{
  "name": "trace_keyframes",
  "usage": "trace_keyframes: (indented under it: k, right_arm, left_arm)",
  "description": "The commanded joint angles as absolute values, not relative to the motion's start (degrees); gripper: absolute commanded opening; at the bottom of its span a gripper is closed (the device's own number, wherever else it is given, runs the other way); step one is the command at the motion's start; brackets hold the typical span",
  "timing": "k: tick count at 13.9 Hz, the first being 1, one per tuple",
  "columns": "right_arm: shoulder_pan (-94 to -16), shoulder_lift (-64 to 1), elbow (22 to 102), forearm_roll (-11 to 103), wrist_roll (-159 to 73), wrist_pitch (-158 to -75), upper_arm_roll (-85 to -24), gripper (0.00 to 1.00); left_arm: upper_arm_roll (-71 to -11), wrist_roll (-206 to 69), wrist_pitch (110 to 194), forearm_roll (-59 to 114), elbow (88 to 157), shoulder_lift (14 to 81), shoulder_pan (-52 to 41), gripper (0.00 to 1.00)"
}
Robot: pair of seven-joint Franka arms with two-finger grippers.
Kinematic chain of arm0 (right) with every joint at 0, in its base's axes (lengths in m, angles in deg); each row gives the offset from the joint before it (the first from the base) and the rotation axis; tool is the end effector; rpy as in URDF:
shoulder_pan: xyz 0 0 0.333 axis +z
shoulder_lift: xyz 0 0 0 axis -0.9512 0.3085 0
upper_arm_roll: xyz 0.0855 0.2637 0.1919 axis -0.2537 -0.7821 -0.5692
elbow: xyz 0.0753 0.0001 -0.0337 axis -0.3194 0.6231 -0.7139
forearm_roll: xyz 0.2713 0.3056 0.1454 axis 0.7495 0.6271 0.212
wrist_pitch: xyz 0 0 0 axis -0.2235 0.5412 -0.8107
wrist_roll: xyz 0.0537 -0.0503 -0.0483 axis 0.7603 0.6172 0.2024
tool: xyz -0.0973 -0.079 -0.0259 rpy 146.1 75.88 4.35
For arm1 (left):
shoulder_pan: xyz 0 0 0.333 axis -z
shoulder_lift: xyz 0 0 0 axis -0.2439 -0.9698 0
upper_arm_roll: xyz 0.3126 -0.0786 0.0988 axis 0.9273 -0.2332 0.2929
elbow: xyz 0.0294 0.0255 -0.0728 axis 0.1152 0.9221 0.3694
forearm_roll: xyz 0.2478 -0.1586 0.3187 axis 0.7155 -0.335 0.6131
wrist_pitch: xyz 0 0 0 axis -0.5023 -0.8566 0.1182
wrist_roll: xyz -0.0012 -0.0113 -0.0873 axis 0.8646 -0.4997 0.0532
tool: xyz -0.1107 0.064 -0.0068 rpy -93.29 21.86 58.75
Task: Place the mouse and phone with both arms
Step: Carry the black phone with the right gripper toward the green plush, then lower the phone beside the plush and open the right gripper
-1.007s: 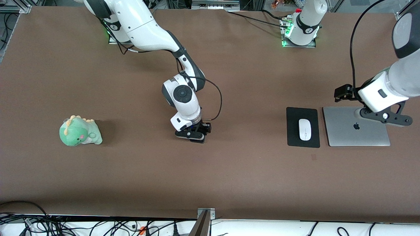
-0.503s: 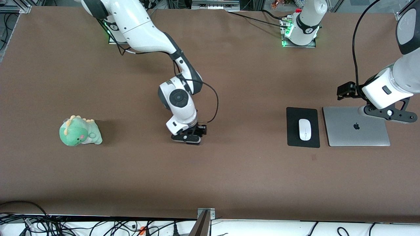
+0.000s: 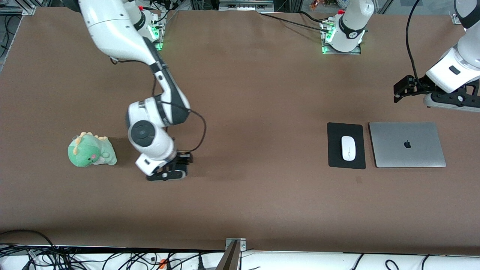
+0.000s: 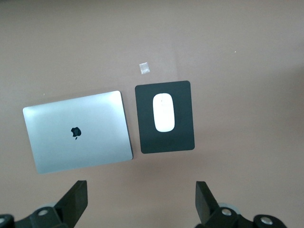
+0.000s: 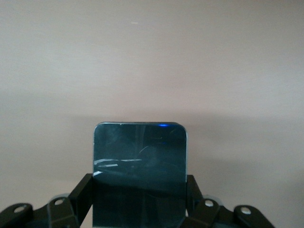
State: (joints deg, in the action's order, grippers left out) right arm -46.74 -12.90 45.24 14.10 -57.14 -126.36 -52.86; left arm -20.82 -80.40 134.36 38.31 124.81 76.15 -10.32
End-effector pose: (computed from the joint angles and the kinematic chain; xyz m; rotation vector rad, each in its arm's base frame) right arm 0.7324 0.2593 0.2308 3.1249 0.2124 0.0412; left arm 0.5862 -0.0152 0.5640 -3.1046 0.2082 -0.0143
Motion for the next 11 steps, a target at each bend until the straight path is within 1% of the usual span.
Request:
trace_keyframes:
  k: [1,3,6,8,10,11]
  right_arm:
    - [-52.8,-17.2,53.7,15.0,-46.6,-129.0,-53.9,0.51]
    - [-55.5,-18.6,57.6,17.3,-42.3,-130.8,-53.9,0.51]
    - [-57.2,-20.1,62.4,17.7,-41.7,-134.3,-53.9,0.52]
    - [-58.5,-19.9,64.1,17.8,-41.3,-136.2,-53.9,0.52]
    - [-58.7,-19.7,67.2,17.8,-41.0,-140.8,-53.9,0.54]
    - [-58.7,-19.6,68.3,18.1,-41.0,-142.6,-54.0,0.54]
  left_arm:
    - [-22.5,-79.6,136.0,39.6,126.8,77.2,-12.4,1.00]
    - [-25.0,-78.2,135.8,39.6,126.0,76.5,-15.2,1.00]
    - [-25.5,-78.2,135.6,39.6,125.7,76.1,-15.3,1.00]
    - [-25.5,-78.2,133.9,39.6,123.2,74.5,-15.4,1.00]
    - [-25.5,-78.3,131.9,39.6,120.7,72.8,-15.4,1.00]
    - [-25.5,-78.3,131.7,39.6,120.6,72.7,-15.4,1.00]
